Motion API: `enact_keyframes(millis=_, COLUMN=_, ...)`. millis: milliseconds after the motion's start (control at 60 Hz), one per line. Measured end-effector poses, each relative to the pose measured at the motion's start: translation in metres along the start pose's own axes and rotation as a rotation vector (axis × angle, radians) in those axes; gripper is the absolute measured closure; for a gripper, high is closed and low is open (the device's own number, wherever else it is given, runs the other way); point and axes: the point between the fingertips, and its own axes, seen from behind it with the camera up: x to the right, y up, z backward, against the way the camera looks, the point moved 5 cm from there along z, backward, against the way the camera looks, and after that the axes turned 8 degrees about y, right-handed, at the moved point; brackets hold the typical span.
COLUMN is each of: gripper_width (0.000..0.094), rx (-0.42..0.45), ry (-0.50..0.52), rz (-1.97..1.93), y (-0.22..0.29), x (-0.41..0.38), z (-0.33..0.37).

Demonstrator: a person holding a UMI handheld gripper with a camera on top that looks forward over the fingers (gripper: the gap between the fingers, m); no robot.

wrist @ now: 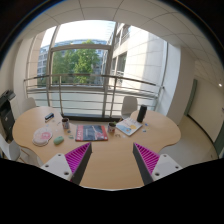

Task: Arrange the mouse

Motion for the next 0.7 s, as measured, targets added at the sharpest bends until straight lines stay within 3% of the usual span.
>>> enact_keyframes(millis=183, gripper_width=0.0088, rx=-0.049, ry=-0.011, rz=-0.028, y=-0.023, x=-0.015, z=-0.006)
enact_keyframes(millis=333, gripper_width=0.0085, rx=-0.101, ry=-0.03, rz=-0.053, y=-0.08, x=-0.051, z=-0.022)
enact_keyframes(millis=550, gripper_width=0.0093, rx=-0.159, ry=0.024, rz=-0.103, y=-0.187, x=-0.148, z=-0.047)
enact_keyframes(millis=700, gripper_width=0.0081, rx=-0.165, ry=0.112, rz=-0.123, y=-0.215, x=-0.234, z=-0.084)
